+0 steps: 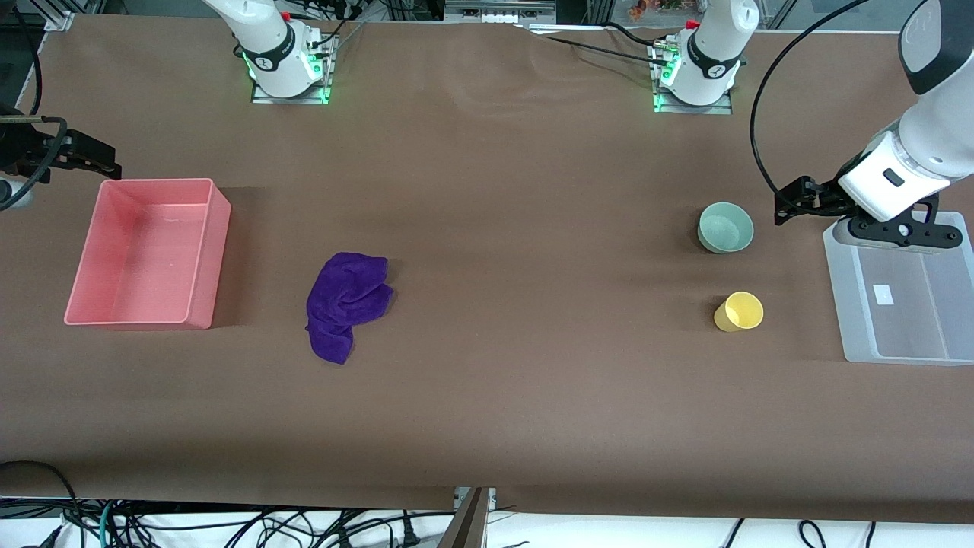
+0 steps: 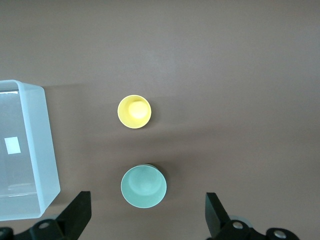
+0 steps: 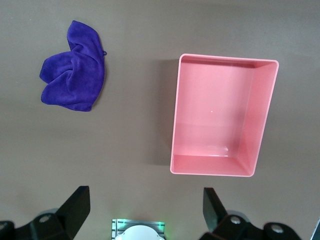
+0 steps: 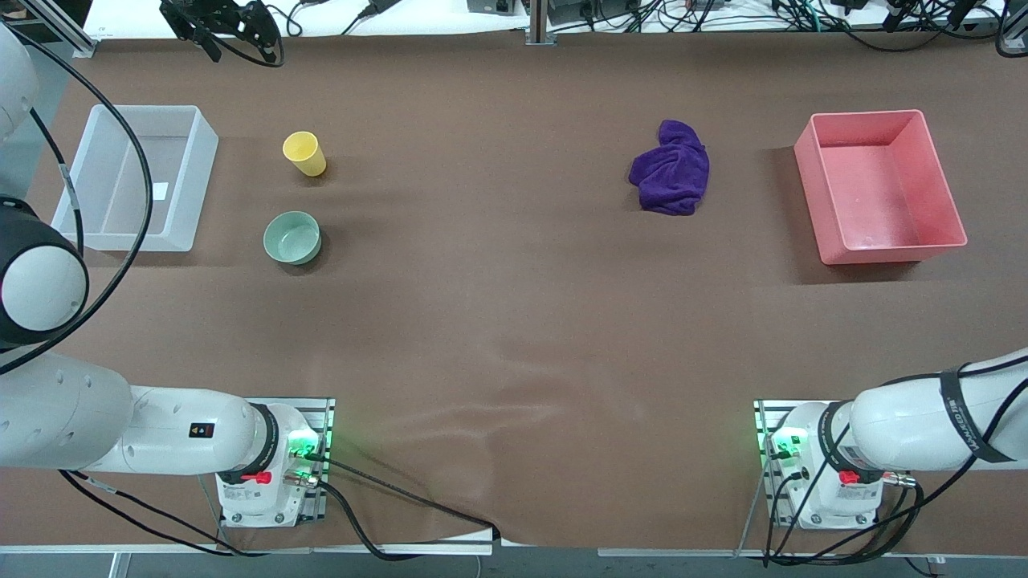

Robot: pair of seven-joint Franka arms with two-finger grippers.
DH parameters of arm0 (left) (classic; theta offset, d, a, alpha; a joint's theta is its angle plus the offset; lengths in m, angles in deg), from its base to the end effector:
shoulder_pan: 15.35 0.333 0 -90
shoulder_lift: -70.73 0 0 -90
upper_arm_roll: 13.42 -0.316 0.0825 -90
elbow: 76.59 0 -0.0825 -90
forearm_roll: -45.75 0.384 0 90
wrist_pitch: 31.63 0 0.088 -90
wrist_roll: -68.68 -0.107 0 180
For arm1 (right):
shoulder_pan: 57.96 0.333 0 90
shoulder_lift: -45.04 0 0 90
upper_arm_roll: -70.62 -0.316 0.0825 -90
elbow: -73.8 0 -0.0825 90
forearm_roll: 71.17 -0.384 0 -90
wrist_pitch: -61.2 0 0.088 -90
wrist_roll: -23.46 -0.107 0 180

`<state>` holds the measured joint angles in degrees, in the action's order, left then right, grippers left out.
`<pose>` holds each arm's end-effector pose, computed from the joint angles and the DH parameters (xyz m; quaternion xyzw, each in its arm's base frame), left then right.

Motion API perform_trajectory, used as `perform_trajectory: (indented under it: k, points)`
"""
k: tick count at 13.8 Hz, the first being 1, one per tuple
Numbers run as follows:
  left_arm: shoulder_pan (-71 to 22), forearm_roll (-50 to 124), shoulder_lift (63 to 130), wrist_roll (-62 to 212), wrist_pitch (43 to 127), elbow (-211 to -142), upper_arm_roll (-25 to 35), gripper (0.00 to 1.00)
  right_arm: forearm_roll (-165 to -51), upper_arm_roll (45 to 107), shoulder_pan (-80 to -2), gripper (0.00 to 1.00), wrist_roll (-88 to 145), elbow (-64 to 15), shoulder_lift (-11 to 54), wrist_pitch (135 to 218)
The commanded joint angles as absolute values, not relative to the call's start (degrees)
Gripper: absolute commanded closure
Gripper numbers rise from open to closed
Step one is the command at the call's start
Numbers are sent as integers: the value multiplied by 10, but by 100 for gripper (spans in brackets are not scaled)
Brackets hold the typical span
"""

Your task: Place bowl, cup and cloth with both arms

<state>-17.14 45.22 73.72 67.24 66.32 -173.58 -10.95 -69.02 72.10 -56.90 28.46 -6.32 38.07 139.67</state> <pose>0.5739 -0.0431 0.5490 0.9986 -0.0490 -0.0178 0.0053 0.5705 -0.0078 0.6197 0.9963 0.0375 -0.0760 0.0166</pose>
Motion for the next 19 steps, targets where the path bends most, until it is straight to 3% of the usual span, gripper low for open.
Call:
perform_trajectory:
  k: [1,9,15,19]
  points:
    - [-176,441,756,677,651,-1713,-111,0,-692,721,-572,0,285,-50,376,1395]
    - [-174,442,757,670,646,-1716,-112,0,-691,722,-572,0,285,-50,375,1395]
    - [-150,443,762,601,542,-1741,-114,0,-692,722,-572,0,285,-50,375,1395]
    - [-139,480,751,488,598,-1811,-113,0,-692,722,-572,0,285,-50,375,1396]
